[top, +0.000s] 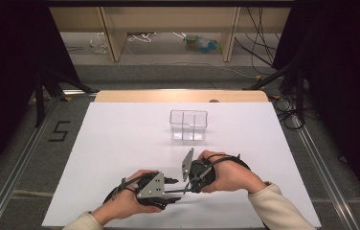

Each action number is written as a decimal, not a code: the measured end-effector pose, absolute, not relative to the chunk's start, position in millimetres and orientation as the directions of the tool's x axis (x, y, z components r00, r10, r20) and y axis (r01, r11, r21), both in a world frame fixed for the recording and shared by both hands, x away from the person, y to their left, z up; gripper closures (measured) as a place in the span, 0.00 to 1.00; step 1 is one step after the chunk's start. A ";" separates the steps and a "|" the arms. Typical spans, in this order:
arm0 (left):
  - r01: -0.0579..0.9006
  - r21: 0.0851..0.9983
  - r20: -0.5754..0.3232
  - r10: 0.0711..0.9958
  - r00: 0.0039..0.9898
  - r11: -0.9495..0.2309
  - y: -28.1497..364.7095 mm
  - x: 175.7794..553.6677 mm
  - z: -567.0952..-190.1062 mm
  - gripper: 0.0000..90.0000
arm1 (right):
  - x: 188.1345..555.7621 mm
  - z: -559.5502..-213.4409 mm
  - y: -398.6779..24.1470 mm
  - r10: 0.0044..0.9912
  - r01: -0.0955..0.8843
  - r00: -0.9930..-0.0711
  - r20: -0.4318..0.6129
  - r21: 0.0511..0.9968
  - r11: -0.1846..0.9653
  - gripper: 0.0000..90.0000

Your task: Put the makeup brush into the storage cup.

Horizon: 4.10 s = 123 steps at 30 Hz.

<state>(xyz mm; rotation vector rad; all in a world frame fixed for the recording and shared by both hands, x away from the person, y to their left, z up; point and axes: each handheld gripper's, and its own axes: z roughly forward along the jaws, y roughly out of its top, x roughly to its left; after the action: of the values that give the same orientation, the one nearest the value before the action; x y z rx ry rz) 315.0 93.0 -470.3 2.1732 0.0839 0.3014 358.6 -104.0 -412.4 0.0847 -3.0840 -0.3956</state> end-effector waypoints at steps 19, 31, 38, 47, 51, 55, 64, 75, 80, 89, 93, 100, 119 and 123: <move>-0.082 0.764 0.203 0.118 0.972 -0.640 81.4 315.7 -473.6 0.80 | 355.3 -411.9 -101.8 -0.047 -0.037 -0.998 0.038 0.235 0.971 0.93; -0.065 0.747 0.199 0.129 0.971 -0.662 79.6 316.8 -471.8 0.93 | 354.2 -409.3 -101.5 -0.048 -0.044 -0.999 0.011 0.251 0.967 0.92; -0.047 0.743 0.188 0.142 0.972 -0.668 81.4 319.6 -474.0 0.93 | 358.2 -405.5 -106.0 0.010 0.009 -1.000 -0.002 0.303 0.953 0.68; 0.005 0.767 0.172 0.213 0.962 -0.642 86.8 321.9 -473.3 0.93 | 365.3 -400.5 -117.9 0.047 0.025 -0.998 -0.051 0.373 0.927 0.50; 0.017 0.773 0.170 0.233 0.957 -0.634 89.3 323.2 -472.3 0.93 | 368.3 -398.5 -124.8 0.062 0.031 -0.996 -0.059 0.432 0.901 0.43; 0.017 0.778 0.175 0.241 0.955 -0.629 91.2 323.6 -471.2 0.93 | 369.9 -399.4 -130.0 0.090 0.050 -0.994 -0.064 0.472 0.880 0.38; 0.017 0.779 0.175 0.244 0.954 -0.626 91.7 322.8 -469.7 0.93 | 367.9 -402.2 -148.1 0.159 0.087 -0.984 -0.086 0.544 0.835 0.27; 0.020 0.784 0.183 0.262 0.948 -0.620 96.1 324.1 -467.7 0.93 | 367.7 -402.8 -162.2 0.241 0.134 -0.967 -0.085 0.637 0.759 0.20; 0.023 0.795 0.191 0.286 0.939 -0.606 98.6 324.9 -467.1 0.93 | 368.4 -403.1 -168.3 0.264 0.140 -0.961 -0.088 0.666 0.733 0.18; 0.045 0.809 0.164 0.299 0.940 -0.586 101.4 325.8 -465.6 0.93 | 369.5 -409.6 -176.6 0.296 0.177 -0.953 -0.060 0.685 0.707 0.19; 0.052 0.815 0.163 0.316 0.935 -0.577 103.3 326.6 -464.4 0.93 | 370.0 -409.7 -179.2 0.314 0.192 -0.948 -0.048 0.701 0.687 0.19; 0.068 0.831 0.157 0.350 0.924 -0.553 105.1 327.5 -463.1 0.93 | 371.5 -411.2 -184.0 0.322 0.197 -0.946 -0.044 0.712 0.675 0.19; 0.091 0.899 0.123 0.447 0.886 -0.428 110.0 330.4 -455.6 0.93 | 370.8 -420.6 -182.9 0.354 0.223 -0.935 0.002 0.779 0.585 0.22; 0.087 0.913 0.119 0.463 0.878 -0.399 110.7 331.3 -453.4 0.93 | 369.6 -422.5 -181.6 0.354 0.230 -0.935 0.017 0.788 0.571 0.22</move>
<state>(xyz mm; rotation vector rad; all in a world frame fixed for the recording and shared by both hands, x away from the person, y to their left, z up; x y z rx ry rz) 331.3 110.7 -453.4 1.9568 0.4037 0.4319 369.6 -181.6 -422.5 -0.5446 -2.9088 -1.4251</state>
